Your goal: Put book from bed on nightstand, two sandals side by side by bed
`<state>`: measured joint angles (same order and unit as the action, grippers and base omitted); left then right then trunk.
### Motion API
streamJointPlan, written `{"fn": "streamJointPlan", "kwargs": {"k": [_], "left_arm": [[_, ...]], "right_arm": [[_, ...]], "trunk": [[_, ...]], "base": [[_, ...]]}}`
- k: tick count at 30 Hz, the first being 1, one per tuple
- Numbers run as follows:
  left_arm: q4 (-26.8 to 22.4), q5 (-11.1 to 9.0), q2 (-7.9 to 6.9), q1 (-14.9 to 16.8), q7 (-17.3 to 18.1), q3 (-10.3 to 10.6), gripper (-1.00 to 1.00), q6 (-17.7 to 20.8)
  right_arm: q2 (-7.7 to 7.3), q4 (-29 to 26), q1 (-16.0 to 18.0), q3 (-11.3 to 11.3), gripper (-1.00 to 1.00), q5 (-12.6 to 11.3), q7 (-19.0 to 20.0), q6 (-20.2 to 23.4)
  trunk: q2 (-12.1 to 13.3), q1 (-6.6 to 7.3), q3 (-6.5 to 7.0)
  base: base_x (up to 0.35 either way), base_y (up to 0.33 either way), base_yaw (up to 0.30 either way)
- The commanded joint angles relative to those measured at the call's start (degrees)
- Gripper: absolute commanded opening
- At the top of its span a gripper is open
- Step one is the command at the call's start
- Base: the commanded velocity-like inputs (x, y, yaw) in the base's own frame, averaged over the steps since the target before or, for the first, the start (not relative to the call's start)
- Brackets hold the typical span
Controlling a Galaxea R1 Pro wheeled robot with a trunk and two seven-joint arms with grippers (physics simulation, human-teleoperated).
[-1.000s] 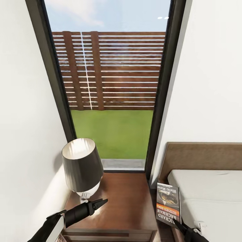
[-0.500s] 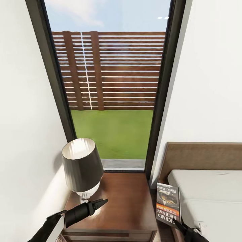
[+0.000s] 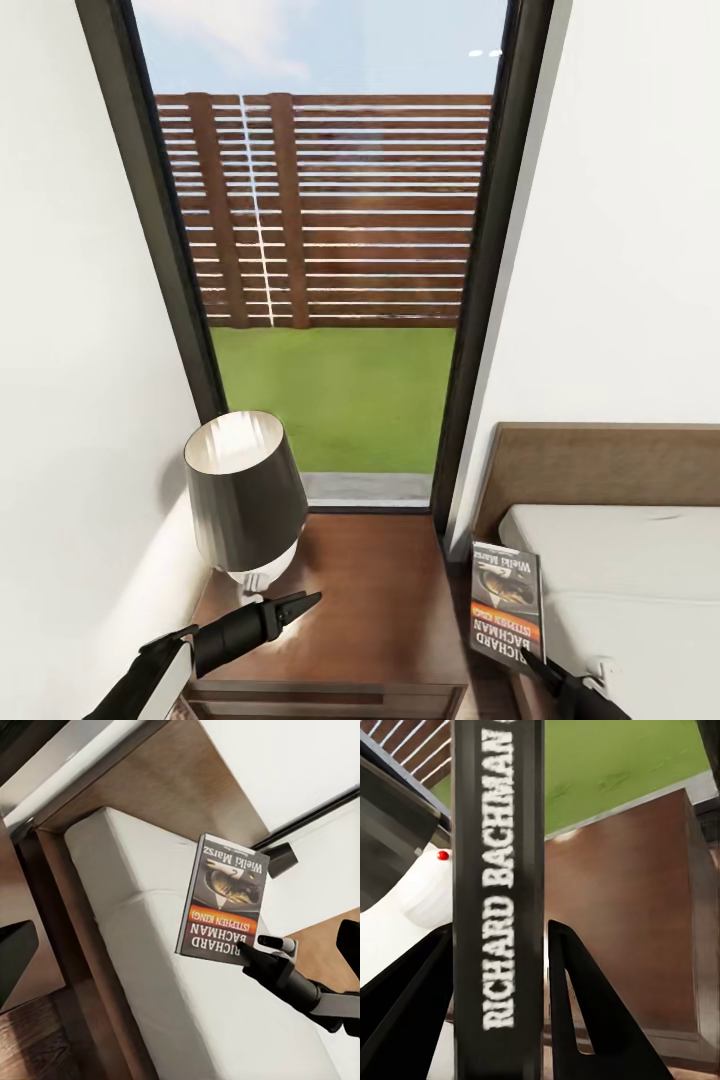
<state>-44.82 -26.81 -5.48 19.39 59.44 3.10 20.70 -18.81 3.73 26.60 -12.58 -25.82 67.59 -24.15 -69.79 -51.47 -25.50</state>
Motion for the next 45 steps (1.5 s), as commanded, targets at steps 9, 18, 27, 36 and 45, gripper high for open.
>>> {"fn": "streamJointPlan", "kwargs": {"k": [9, 18, 27, 36, 45], "left_arm": [[0.00, -0.55, -0.03, 0.04, -0.02, 0.24, 1.00, 0.57], [0.00, -0.53, 0.03, 0.04, -0.02, 0.30, 1.00, 0.57], [0.00, -0.52, 0.03, 0.04, -0.05, 0.31, 1.00, 0.57], [0.00, -0.52, 0.03, 0.04, -0.08, 0.32, 1.00, 0.57], [0.00, -0.52, 0.03, 0.04, -0.10, 0.32, 1.00, 0.57]], "right_arm": [[-2.20, 0.48, 0.11, -0.43, -1.00, 0.24, 0.26, -0.28], [-2.28, 0.49, 0.06, -0.43, -1.00, 0.24, 0.24, -0.28], [-2.28, 0.49, 0.09, -0.43, -1.00, 0.24, 0.26, -0.28], [-2.81, 0.39, 0.11, -0.70, -1.00, 0.17, 5.86, -0.06], [-4.47, -0.09, 0.12, -1.18, -1.00, -0.06, 13.21, 7.92]], "trunk": [[-0.04, 0.00, -0.06], [1.16, 0.66, 0.48], [4.77, 2.63, 2.09], [8.38, 4.61, 3.71], [10.79, 5.93, 4.79]], "base": [[0.000, 0.000, 0.000], [0.000, 0.000, 0.000], [0.000, 0.000, 0.000], [0.000, 0.000, 0.000], [0.000, 0.000, 0.000]]}}
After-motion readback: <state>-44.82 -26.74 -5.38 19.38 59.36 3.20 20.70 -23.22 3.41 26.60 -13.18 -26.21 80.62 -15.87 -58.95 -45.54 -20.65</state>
